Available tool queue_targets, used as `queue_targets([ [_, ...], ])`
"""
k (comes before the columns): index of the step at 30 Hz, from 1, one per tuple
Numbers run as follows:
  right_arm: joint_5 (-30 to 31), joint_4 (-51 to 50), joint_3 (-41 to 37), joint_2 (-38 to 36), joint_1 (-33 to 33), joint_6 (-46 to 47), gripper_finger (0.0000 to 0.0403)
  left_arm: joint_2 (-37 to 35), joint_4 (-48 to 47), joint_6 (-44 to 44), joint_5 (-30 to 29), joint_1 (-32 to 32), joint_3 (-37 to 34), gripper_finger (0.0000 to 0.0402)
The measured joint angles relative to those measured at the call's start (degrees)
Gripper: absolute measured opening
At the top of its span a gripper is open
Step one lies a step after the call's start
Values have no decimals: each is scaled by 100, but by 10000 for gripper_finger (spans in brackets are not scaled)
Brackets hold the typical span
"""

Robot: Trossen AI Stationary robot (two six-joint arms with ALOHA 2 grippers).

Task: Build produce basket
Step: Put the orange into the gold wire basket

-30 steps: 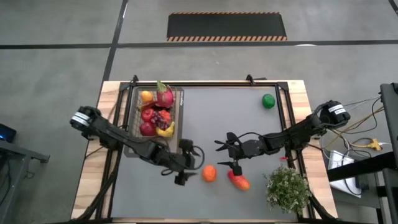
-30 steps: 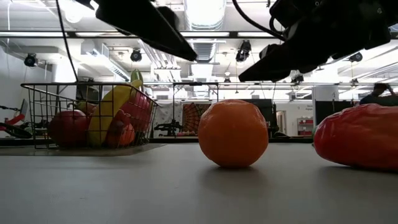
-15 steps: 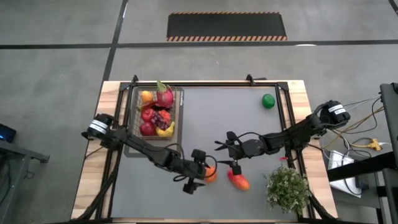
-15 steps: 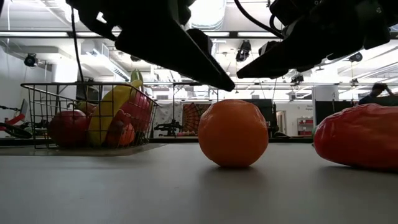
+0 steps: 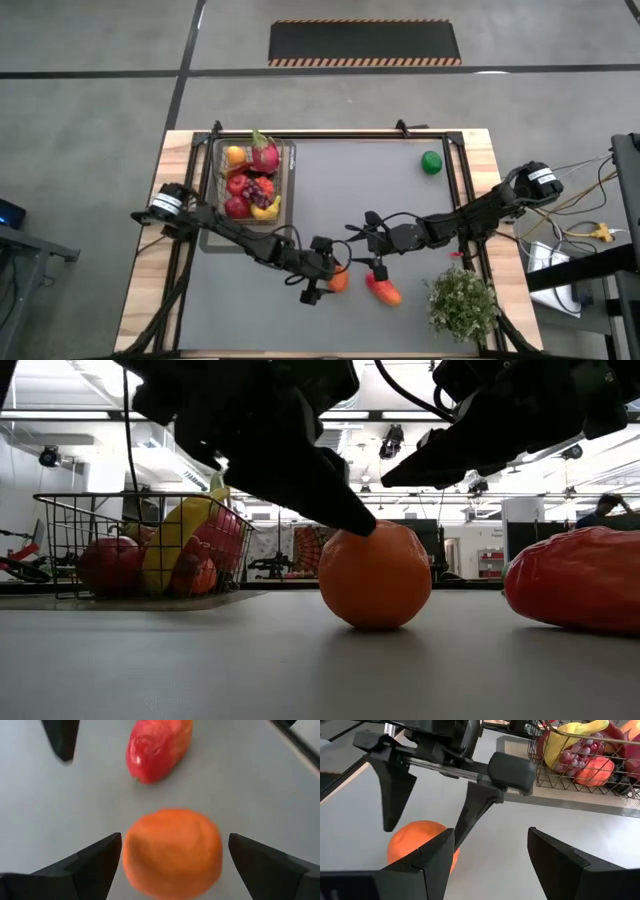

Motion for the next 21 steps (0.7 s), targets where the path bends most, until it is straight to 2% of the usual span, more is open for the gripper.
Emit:
queue_targets([
  [6, -1, -30, -4, 27, 0, 65, 233, 168, 231, -186, 255, 81, -3, 343],
  [15, 0, -49, -4, 29, 0, 92, 233, 107, 201, -286, 266, 87, -30, 268],
  [21, 19, -51, -52, 24, 0, -39, 233, -267, -177, -256, 240, 59, -42, 255],
])
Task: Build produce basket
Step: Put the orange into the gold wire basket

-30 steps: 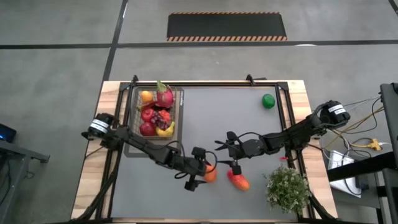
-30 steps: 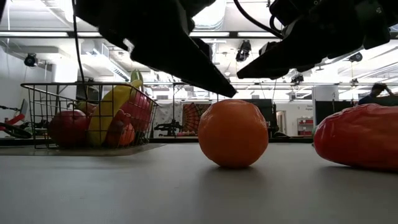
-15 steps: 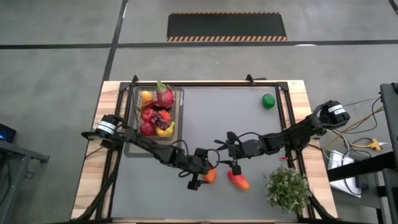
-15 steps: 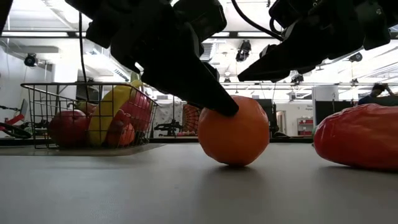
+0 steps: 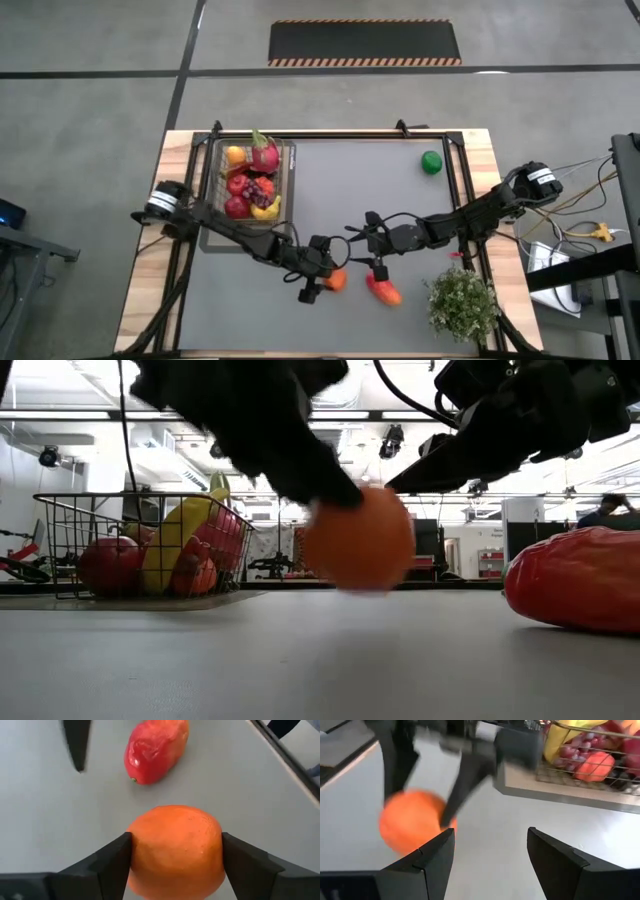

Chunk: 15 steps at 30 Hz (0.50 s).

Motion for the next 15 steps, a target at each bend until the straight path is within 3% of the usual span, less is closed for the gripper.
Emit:
queue_targets([
  [8, 556, -139, -40, -41, 0, -119, 231, -1564, -1775, 152, -821, -231, -13, 252],
  [15, 588, -215, -40, -43, 0, -82, 230, -3028, -4030, -319, -2572, -240, -28, 251],
])
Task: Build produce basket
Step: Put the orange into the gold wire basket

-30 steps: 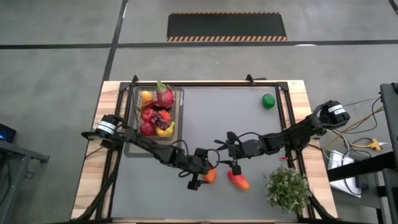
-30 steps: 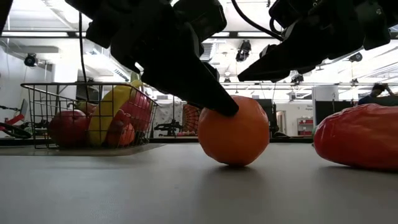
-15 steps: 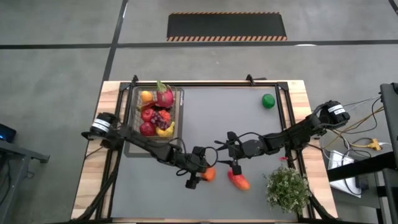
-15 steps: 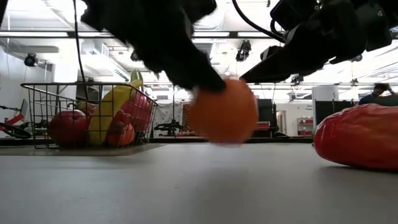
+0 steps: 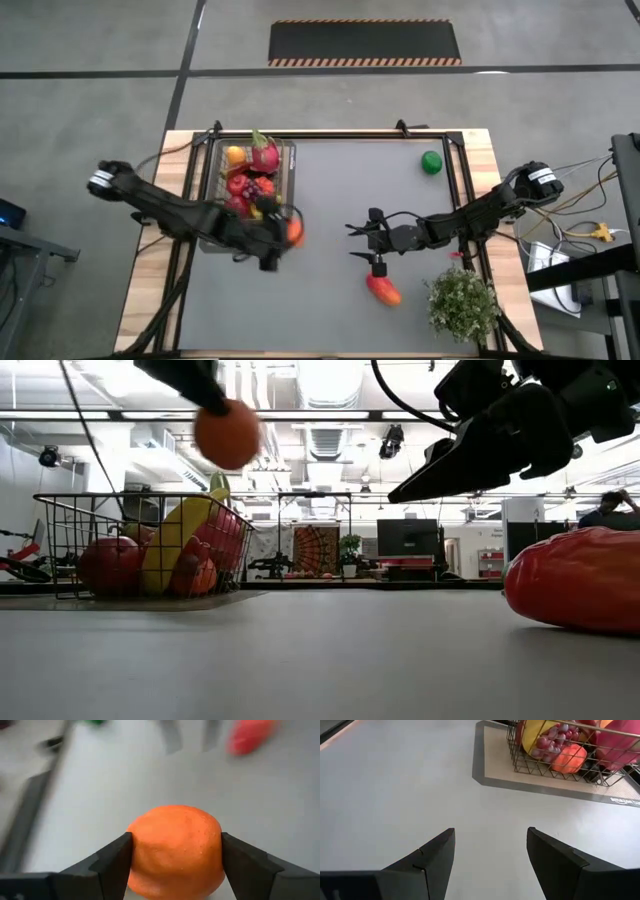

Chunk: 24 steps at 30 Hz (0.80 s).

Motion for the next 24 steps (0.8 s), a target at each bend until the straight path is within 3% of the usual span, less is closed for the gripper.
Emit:
queue_targets([
  [4, 3, 24, 0, 0, 0, 1, 230, -711, -1525, -1006, -1044, 102, -2, 251],
  [7, 3, 48, 0, 0, 0, 29, 230, -1101, -2800, -2375, -1618, 207, -29, 251],
  [11, 3, 70, 0, 0, 0, 54, 230, -1381, -4111, -4372, -1827, 383, -278, 251],
  [13, 2, 91, 0, 0, 0, 62, 230, -1431, -4311, -5080, -1780, 448, -489, 251],
  [17, 1, 92, 0, -1, 0, 72, 230, -1368, -4283, -5696, -1586, 493, -828, 251],
  [24, 1, 96, 0, -2, 0, 111, 230, -973, -4273, -6039, -1540, 727, -1102, 251],
])
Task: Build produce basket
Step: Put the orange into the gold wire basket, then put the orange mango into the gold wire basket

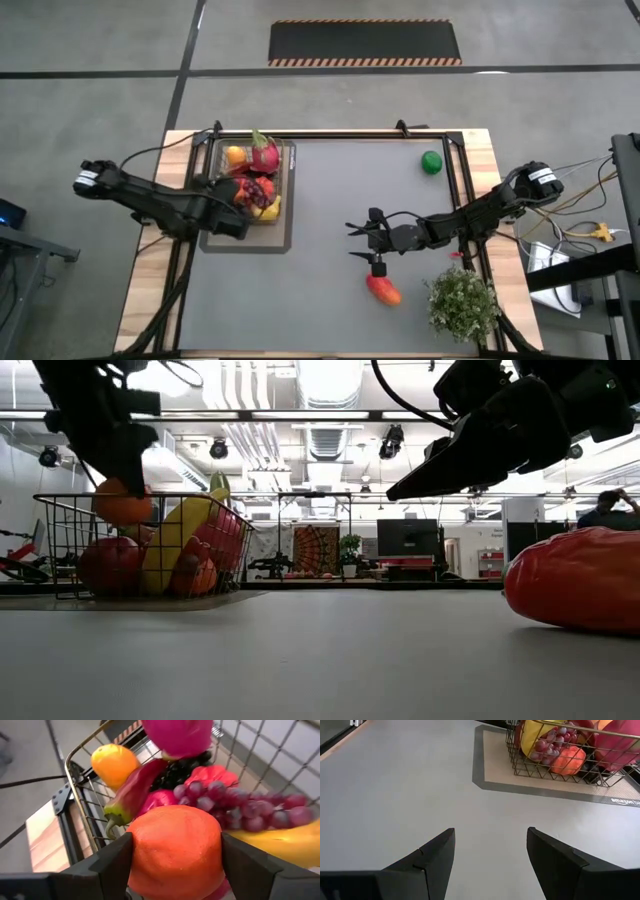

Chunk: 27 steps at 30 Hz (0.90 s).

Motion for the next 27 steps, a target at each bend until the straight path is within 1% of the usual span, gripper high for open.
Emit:
queue_targets([
  [4, -2, 0, 0, 0, 0, 1, 230, 305, -2, -32, 2, 212, -60, 256],
  [11, -4, 5, 0, 0, 0, 3, 230, 689, -1, 41, 2, 328, -28, 291],
  [16, -4, 42, 0, 0, 0, 3, 230, 695, -11, 47, 90, 328, -31, 307],
  [20, -5, 87, 0, 0, 0, 73, 230, 618, -34, 92, 138, 328, -2, 310],
  [24, -4, 134, 2, -2, 0, 399, 230, 528, -28, 362, 338, 328, 136, 311],
  [27, -6, 146, 2, -2, 0, 705, 230, 461, -15, 526, 374, 328, 255, 311],
])
